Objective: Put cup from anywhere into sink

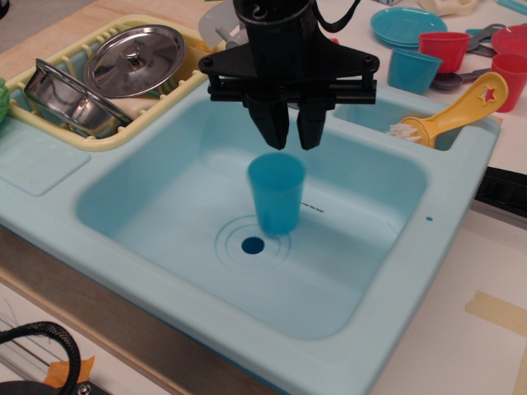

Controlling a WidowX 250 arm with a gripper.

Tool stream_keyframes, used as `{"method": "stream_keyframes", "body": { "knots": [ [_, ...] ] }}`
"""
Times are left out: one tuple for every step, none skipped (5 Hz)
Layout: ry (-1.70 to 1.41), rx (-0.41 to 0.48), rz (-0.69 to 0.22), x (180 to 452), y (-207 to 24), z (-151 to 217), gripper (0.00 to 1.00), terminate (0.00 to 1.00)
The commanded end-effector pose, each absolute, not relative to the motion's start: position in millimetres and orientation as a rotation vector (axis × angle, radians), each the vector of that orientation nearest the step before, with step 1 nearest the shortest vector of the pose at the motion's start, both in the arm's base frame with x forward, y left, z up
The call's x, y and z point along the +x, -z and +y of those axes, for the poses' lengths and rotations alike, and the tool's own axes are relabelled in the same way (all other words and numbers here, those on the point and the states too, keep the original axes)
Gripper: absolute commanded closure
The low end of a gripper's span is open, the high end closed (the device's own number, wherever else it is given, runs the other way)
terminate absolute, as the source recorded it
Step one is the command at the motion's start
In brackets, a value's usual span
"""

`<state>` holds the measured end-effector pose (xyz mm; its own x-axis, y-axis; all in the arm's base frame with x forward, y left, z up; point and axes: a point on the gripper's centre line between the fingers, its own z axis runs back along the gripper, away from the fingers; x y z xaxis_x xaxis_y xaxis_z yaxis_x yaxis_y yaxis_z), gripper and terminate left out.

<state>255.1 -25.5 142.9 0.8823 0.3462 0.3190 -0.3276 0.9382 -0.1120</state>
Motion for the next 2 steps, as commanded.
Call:
{"method": "stream_keyframes", "body": {
  "knots": [
    [-0.357,-0.064,-0.371,257.2,-150.9,-24.1,0.00,0.00],
    [-0.357,-0.064,-0.371,257.2,-150.9,-24.1,0.00,1.00]
  ]
}}
